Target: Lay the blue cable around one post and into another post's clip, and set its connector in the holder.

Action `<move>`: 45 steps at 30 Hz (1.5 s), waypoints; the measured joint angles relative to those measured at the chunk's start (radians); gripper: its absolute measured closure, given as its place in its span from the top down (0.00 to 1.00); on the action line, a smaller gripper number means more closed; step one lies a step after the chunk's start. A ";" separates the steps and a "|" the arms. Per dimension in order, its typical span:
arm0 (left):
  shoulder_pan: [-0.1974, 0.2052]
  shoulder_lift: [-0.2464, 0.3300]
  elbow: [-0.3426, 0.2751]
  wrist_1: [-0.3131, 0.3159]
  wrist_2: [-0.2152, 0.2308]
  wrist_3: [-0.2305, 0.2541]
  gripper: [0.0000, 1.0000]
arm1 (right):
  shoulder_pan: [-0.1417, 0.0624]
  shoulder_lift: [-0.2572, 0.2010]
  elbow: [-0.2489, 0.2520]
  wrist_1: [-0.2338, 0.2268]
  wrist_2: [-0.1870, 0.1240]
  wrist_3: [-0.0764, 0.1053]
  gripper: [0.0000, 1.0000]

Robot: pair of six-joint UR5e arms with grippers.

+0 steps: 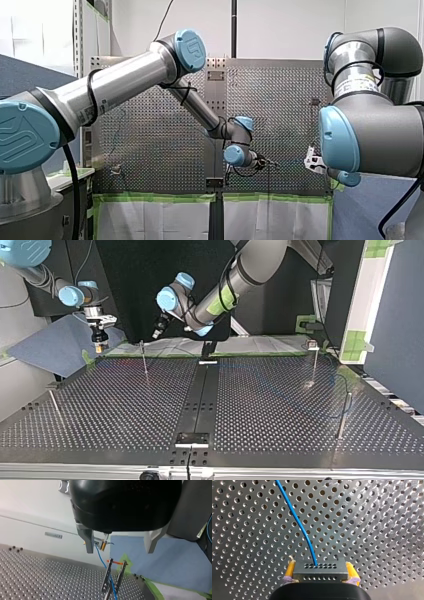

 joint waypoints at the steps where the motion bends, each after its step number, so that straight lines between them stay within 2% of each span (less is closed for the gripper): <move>1: 0.000 0.000 0.000 -0.004 -0.008 -0.005 1.00 | 0.000 0.000 0.000 0.000 0.000 0.000 0.00; 7: 0.001 0.000 0.000 -0.011 -0.032 -0.014 1.00 | 0.000 0.000 0.000 -0.001 0.000 0.000 0.00; 25: 0.003 0.000 0.000 -0.012 -0.035 -0.019 1.00 | 0.000 0.001 0.000 -0.001 0.000 0.000 0.00; 30: 0.001 0.002 -0.003 -0.019 -0.050 -0.014 1.00 | 0.000 0.001 0.000 0.000 0.000 -0.001 0.00; 33: -0.008 0.018 -0.020 -0.024 -0.071 0.004 1.00 | 0.000 0.001 0.000 0.001 0.000 -0.001 0.00; 39: -0.013 0.073 -0.075 0.017 -0.120 0.051 1.00 | 0.002 0.001 0.000 0.002 0.000 -0.001 0.00; 45: 0.000 0.132 -0.134 0.075 -0.127 0.038 1.00 | 0.006 0.002 0.000 0.002 0.000 0.000 0.00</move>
